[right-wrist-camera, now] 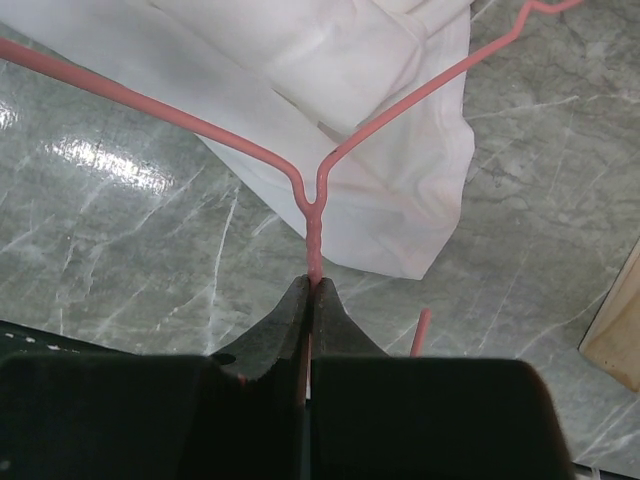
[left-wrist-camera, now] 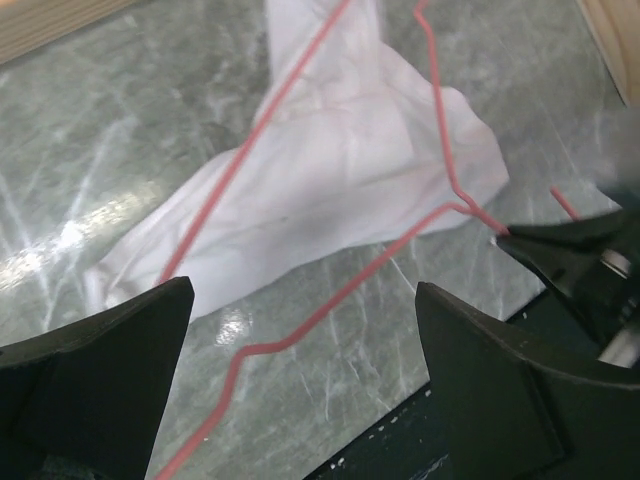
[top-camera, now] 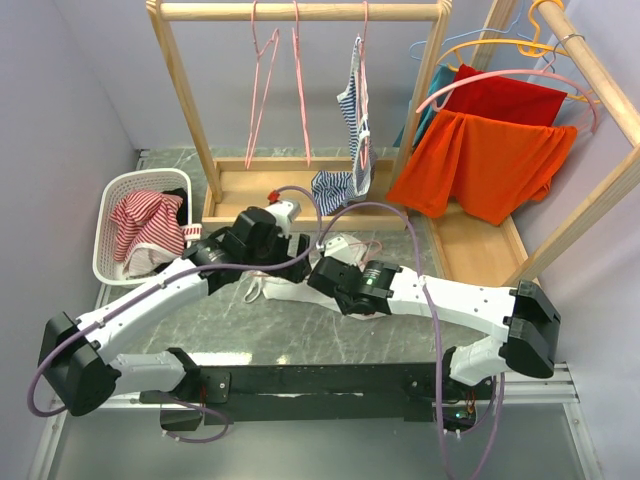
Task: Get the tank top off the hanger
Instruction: Remove the tank top from the hanger, then place the hanger at the clothesline.
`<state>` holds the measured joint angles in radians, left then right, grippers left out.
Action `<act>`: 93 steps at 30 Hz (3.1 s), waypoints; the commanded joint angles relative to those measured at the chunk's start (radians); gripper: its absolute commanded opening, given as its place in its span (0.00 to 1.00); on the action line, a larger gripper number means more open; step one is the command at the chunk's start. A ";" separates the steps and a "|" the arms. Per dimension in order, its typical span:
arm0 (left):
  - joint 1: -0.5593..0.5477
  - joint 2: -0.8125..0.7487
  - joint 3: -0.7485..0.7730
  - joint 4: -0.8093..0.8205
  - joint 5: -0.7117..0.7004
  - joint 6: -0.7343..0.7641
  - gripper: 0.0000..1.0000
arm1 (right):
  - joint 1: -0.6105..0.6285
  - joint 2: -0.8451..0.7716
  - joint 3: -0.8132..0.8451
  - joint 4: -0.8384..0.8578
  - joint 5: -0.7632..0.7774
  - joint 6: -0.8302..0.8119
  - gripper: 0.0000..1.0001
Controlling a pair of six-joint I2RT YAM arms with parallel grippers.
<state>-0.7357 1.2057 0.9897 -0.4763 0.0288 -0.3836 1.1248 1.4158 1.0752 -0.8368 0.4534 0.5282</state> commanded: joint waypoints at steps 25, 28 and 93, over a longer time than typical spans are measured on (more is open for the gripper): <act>-0.099 0.092 0.070 0.025 0.083 0.147 0.94 | -0.033 -0.081 0.100 -0.044 0.051 -0.027 0.00; -0.099 0.089 0.070 0.042 0.059 0.158 0.92 | -0.031 -0.083 0.100 -0.047 0.042 -0.031 0.00; -0.105 0.089 0.046 0.315 -0.084 -0.379 0.61 | -0.026 -0.153 0.068 -0.007 -0.047 0.042 0.00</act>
<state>-0.8436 1.3693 1.0275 -0.2729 -0.0063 -0.7231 1.0859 1.2655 1.1439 -0.8837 0.4622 0.5610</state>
